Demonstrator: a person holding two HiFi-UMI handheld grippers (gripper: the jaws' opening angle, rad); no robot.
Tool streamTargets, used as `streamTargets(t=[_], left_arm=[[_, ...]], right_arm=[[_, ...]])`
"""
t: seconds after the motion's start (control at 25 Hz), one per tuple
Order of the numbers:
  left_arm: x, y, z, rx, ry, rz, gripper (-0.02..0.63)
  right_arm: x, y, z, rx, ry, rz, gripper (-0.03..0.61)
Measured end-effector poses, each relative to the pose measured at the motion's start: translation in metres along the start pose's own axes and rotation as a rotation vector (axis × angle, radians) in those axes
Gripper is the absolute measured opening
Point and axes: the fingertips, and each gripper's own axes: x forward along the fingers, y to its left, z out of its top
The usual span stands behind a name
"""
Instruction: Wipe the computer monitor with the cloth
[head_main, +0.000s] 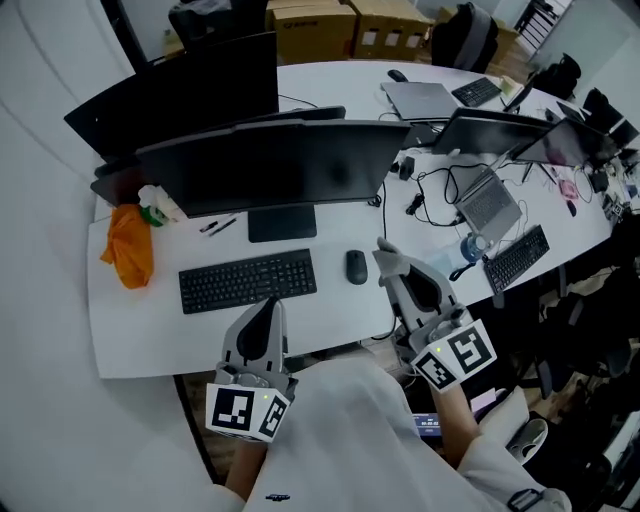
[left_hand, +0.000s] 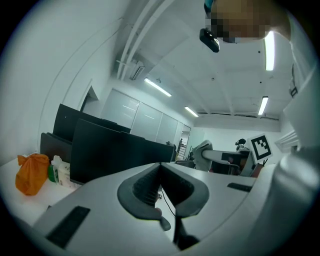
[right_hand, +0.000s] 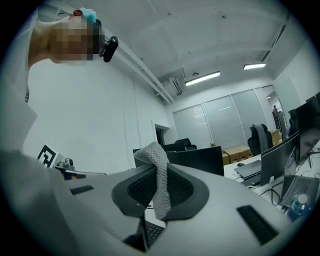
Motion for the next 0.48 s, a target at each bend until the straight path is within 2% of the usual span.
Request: streamTargets(t=[0.12,0.28,0.48], left_arm=[[0.018,-0.002,-0.005,-0.002,0.033,-0.008,0.018],[0.044,-0.009,0.003,0.013,0.065,-0.005,0.018],[0.073,-0.012,0.021,0.05,0.037,0.007,0.018]], right_arm=[[0.004,-0.019,0.001,0.006,-0.003,-0.012,0.041],[0.016,-0.047,0.009,-0.036,-0.004,-0.012,0.043],[0.036,-0.078,0.023,-0.02,-0.044,-0.01,0.043]])
